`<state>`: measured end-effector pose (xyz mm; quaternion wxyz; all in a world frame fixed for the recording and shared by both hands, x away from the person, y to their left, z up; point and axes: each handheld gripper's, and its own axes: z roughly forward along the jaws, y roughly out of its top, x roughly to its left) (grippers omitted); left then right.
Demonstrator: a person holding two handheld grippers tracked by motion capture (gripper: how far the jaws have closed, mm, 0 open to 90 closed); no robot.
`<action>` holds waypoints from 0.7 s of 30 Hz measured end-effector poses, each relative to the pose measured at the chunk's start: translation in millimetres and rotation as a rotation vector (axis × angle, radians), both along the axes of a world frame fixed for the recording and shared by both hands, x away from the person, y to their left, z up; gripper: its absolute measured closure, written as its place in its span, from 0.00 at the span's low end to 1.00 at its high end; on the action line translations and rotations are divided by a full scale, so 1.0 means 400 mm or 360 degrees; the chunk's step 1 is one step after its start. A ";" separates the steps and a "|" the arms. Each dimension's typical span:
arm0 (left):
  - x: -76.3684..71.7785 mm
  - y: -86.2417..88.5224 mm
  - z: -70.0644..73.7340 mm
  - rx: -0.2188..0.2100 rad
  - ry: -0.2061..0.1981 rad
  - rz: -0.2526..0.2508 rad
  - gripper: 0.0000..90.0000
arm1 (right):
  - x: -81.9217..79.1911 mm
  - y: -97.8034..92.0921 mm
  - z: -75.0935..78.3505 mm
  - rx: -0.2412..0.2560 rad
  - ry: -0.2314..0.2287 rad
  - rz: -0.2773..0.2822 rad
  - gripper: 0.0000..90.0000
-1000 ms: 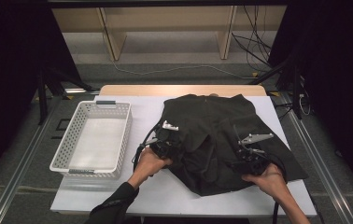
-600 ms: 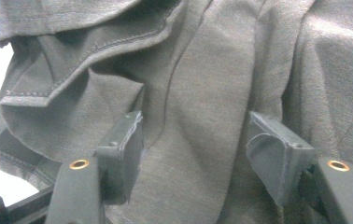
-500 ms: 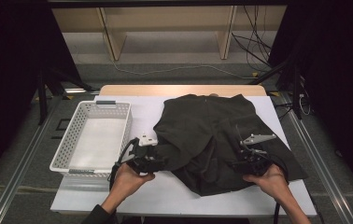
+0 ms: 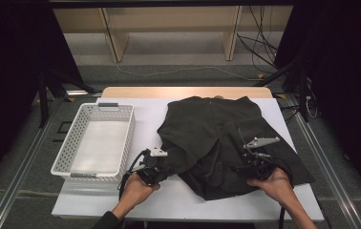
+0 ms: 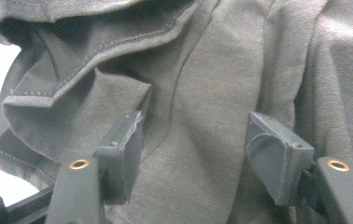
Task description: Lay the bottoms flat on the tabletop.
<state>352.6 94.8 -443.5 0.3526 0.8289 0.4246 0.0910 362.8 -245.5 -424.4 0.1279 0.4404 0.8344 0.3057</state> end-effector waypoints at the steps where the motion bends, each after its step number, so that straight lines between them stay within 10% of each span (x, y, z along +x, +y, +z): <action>1: -0.006 0.010 0.013 -0.0016 -0.0004 -0.0012 0.96 | 0.000 0.000 0.000 -0.0001 0.0000 -0.0001 0.43; 12: -0.028 0.130 0.060 0.0086 0.0004 0.0058 0.97 | 0.002 0.002 -0.003 -0.0009 0.0005 -0.0003 0.43; 21: -0.033 0.122 0.067 0.0257 -0.0077 0.0185 0.83 | 0.002 0.004 -0.001 -0.0005 -0.0007 -0.0001 0.43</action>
